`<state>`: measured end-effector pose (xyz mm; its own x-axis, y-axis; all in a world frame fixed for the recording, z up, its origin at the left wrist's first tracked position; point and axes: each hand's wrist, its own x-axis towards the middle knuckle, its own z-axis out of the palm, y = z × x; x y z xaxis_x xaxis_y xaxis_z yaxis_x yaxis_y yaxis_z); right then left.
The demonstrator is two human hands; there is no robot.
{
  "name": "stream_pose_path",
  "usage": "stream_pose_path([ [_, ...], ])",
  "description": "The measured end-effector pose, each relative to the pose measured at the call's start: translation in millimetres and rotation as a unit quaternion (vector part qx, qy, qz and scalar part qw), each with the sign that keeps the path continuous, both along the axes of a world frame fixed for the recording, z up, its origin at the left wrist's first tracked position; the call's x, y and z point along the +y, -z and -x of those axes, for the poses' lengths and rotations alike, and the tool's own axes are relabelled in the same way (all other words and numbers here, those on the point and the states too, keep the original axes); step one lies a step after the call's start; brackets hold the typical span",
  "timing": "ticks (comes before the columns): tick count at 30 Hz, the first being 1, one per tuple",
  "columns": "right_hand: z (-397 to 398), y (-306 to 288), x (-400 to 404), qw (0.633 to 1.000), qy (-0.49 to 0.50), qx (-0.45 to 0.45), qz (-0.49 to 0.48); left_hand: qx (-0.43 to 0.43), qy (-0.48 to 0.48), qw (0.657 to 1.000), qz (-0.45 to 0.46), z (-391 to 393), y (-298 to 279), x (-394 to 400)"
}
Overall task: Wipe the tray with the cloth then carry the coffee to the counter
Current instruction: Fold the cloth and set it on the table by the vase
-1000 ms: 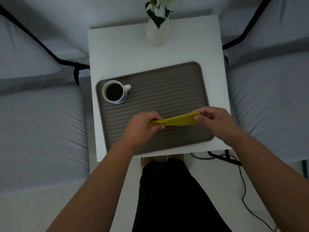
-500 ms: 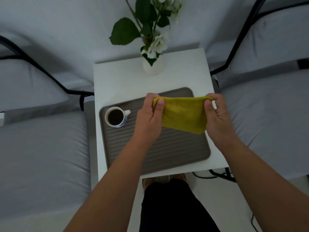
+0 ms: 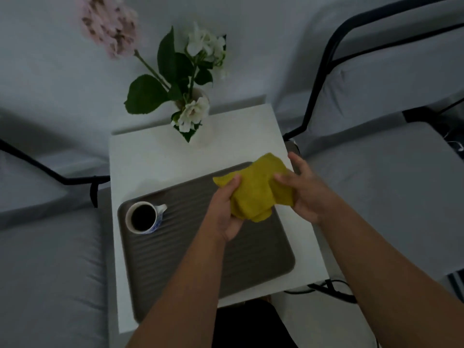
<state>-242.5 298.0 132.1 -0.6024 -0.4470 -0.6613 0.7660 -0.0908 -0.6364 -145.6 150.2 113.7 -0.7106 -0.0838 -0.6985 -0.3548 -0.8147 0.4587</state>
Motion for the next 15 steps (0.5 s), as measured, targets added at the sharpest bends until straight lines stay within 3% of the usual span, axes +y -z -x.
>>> stream_pose_path([
  [3,5.8,27.0,8.9,0.988,-0.006,0.062,-0.142,-0.017,0.065,0.996,0.063,21.3,8.1,-10.7],
  [6,29.4,38.9,0.8,0.947,-0.03,0.189,-0.259,-0.034,0.125,0.985,0.111,49.5,17.4,-21.3],
  [10,86.9,47.7,-23.5,0.918,-0.058,0.281,-0.275,-0.045,0.127,0.968,0.212,103.3,30.9,-37.2],
  [15,153.1,55.2,-63.2,0.911,-0.003,0.339,-0.235,-0.005,0.075,0.923,0.378,166.4,44.1,-70.2],
])
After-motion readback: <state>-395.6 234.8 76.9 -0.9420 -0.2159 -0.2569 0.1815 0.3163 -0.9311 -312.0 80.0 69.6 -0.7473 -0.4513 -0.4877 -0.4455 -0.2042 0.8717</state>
